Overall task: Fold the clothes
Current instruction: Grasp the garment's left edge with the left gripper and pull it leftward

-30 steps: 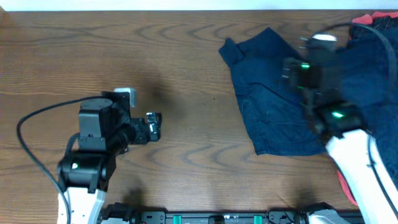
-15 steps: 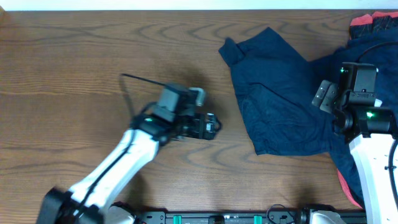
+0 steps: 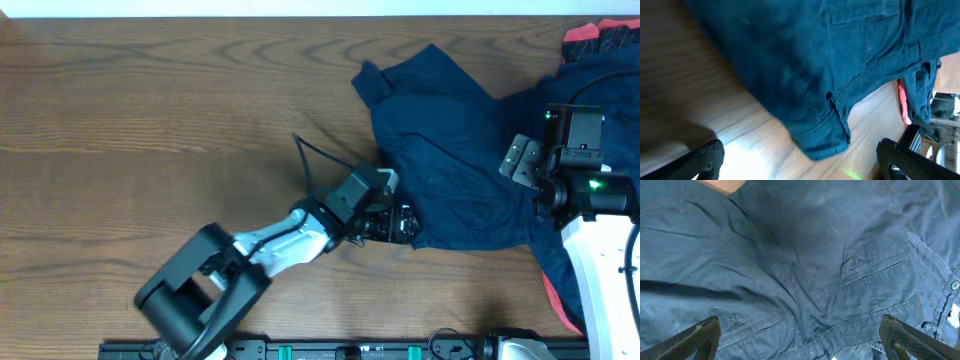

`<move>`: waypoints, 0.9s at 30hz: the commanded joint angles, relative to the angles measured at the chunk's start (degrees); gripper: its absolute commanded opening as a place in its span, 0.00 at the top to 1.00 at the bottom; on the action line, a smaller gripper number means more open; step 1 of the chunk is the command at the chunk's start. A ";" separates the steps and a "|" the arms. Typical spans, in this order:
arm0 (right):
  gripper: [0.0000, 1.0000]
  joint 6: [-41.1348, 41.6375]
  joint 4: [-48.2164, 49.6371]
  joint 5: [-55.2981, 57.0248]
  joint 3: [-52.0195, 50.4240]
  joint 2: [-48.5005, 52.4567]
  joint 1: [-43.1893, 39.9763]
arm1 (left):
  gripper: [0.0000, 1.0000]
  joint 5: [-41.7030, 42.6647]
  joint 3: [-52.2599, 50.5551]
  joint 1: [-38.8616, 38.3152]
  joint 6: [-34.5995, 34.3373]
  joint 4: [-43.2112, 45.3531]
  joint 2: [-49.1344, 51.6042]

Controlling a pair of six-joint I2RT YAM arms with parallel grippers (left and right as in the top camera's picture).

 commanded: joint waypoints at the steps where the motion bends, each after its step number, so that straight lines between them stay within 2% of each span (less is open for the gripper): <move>1: 0.01 0.79 -0.31 0.24 0.00 -0.09 -0.50 | 0.05 -0.50 0.72 -2.16 -4.90 4.28 3.48; 5: 0.01 0.79 -0.68 0.22 0.00 -0.09 -0.50 | 0.20 -0.74 0.74 -4.57 -7.78 9.90 6.58; 6: 0.01 0.79 -0.68 0.22 0.00 -0.09 -0.50 | 0.29 -0.76 0.74 -5.05 -8.11 10.73 7.06; 7: 0.01 0.79 -0.66 0.22 0.00 -0.09 -0.50 | 0.39 -1.25 0.74 -5.46 -8.11 10.84 7.37; 9: 0.01 0.79 -0.66 0.22 0.00 -0.09 -0.50 | 0.69 -1.73 0.74 -5.92 -8.07 10.60 7.41; 11: 0.01 0.76 -0.68 0.22 0.00 -0.09 -0.50 | 0.94 -1.70 0.74 -5.90 -8.07 10.60 7.39; 15: 0.01 0.76 -0.66 0.24 0.00 -0.09 -0.50 | 0.94 -0.66 0.74 -4.24 -8.00 6.95 6.21; 17: 0.01 0.74 -0.66 0.24 0.00 -0.09 -0.50 | 0.94 -0.66 0.74 -1.95 -6.40 0.74 3.91; 19: 0.01 0.42 -0.66 0.24 0.00 -0.09 -0.50 | 0.94 -0.70 0.74 1.70 -1.77 -7.45 0.24; 24: 0.01 -0.31 -0.63 0.24 0.00 -0.09 -0.50 | 0.94 -6.08 0.74 16.11 9.92 -28.79 -11.76; 27: 0.01 -0.31 -0.63 0.22 0.00 -0.09 -0.50 | 0.94 -11.13 0.74 28.59 16.28 -35.98 -19.28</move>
